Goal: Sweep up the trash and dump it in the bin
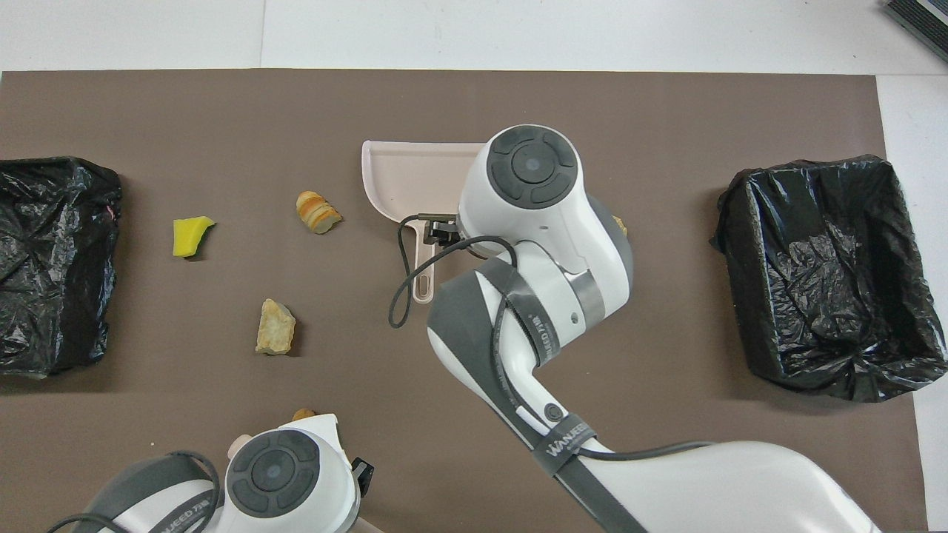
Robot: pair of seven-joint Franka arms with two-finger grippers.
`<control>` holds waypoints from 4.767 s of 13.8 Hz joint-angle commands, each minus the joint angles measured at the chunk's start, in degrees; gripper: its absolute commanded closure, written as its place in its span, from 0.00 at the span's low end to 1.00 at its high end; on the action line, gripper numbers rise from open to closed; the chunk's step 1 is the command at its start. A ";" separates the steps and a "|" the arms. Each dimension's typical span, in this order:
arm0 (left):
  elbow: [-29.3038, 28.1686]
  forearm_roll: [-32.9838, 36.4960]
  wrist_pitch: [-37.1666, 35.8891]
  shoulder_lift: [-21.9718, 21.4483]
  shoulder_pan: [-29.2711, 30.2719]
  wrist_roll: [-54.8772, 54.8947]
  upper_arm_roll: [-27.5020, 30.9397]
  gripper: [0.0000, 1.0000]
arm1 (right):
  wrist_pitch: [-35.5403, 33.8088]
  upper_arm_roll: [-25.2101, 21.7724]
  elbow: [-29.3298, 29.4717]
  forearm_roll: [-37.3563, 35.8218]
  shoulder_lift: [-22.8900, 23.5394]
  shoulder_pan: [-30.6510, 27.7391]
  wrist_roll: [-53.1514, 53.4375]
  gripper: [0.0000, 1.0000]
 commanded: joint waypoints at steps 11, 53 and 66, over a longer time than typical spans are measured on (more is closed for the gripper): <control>13.49 -4.27 12.36 17.42 21.00 7.66 -0.36 1.00 | 8.95 -0.09 -1.03 -3.32 6.26 5.63 6.52 0.26; 13.08 11.92 9.89 20.70 30.89 94.28 -0.53 1.00 | 3.06 -0.18 -11.05 -14.93 -2.62 -4.39 -99.39 1.00; 12.91 2.15 -3.03 14.73 26.12 58.59 -0.53 1.00 | 6.14 -0.18 -10.78 -14.93 -0.16 -0.61 -91.65 1.00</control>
